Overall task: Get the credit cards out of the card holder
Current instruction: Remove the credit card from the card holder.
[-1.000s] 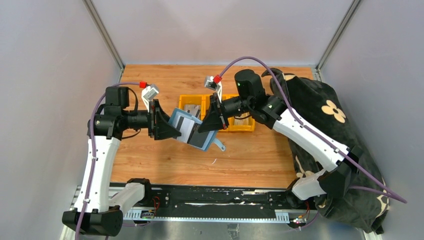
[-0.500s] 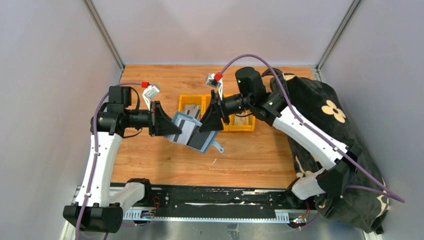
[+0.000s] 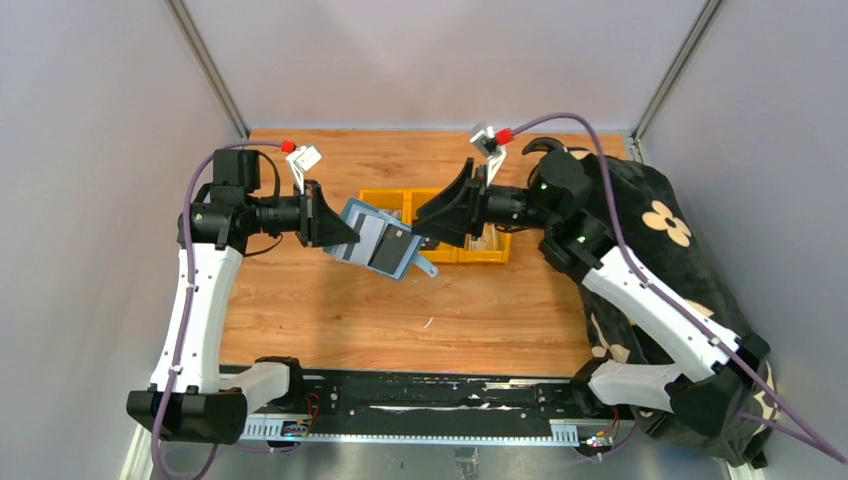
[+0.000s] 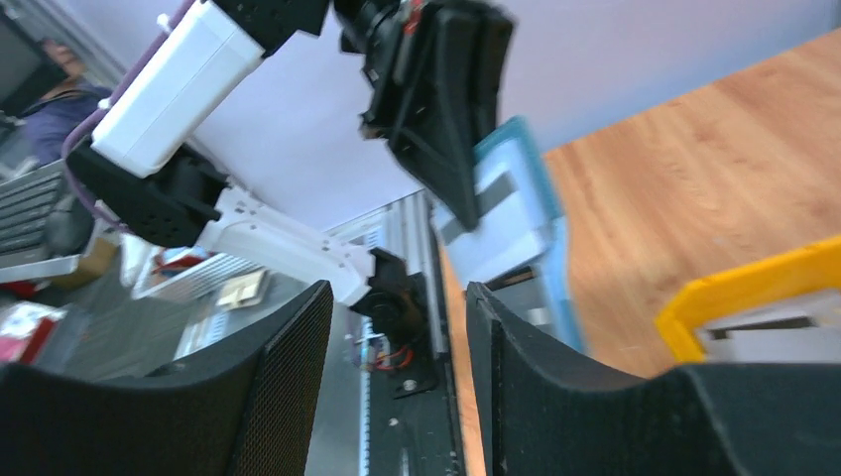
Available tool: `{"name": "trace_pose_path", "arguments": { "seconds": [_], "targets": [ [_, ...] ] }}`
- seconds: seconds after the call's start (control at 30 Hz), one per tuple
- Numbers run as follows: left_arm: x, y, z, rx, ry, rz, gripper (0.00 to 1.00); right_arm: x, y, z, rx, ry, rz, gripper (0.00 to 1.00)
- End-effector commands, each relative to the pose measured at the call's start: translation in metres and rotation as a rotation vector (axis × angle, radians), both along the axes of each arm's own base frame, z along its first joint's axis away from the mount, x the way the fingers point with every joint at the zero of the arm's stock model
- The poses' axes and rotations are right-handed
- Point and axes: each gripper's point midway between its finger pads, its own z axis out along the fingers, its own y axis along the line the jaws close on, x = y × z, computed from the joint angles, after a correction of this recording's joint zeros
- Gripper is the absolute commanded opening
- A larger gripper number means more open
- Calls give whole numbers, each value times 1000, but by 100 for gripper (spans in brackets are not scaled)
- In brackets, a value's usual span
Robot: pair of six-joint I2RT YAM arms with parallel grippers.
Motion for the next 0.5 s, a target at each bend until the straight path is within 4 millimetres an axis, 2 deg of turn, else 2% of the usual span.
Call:
{"name": "trace_pose_path", "arguments": {
  "seconds": [0.0, 0.3, 0.47],
  "targets": [
    [22, 4, 14, -17, 46, 154, 0, -13, 32, -4, 81, 96, 97, 55],
    [23, -5, 53, -220, -61, 218, 0, 10, 59, -34, 78, 254, 107, 53],
    [25, -8, 61, -305, -28, 222, 0, 14, 67, -44, 66, 280, 121, 52]
  ]
}}
